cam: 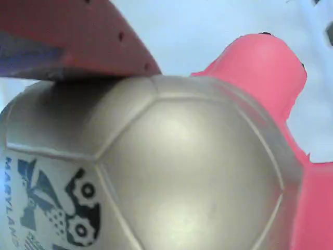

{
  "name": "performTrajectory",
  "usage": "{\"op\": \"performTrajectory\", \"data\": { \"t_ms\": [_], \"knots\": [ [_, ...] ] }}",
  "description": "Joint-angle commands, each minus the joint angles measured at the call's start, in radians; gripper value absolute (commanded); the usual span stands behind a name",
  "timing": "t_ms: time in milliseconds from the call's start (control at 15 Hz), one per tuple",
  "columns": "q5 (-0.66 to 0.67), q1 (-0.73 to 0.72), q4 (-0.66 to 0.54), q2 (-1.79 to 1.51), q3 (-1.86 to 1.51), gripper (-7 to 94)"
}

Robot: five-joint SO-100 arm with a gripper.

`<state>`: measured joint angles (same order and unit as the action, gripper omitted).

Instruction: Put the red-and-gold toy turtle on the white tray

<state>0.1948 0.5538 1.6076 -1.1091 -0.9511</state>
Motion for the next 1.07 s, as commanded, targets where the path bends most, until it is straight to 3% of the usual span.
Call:
{"op": "performTrajectory", "data": {
  "t_ms": [0,200,400,600,1000],
  "knots": [
    [0.012,0.020,-0.005,-0.035,0.055,1],
    [0.014,0.040,-0.034,-0.037,0.026,5],
    [0.046,0.044,-0.060,-0.038,-0.017,23],
    [0.074,0.043,-0.063,-0.038,-0.060,60],
    [0.084,0.037,-0.063,-0.055,-0.104,62]
  ]
}}
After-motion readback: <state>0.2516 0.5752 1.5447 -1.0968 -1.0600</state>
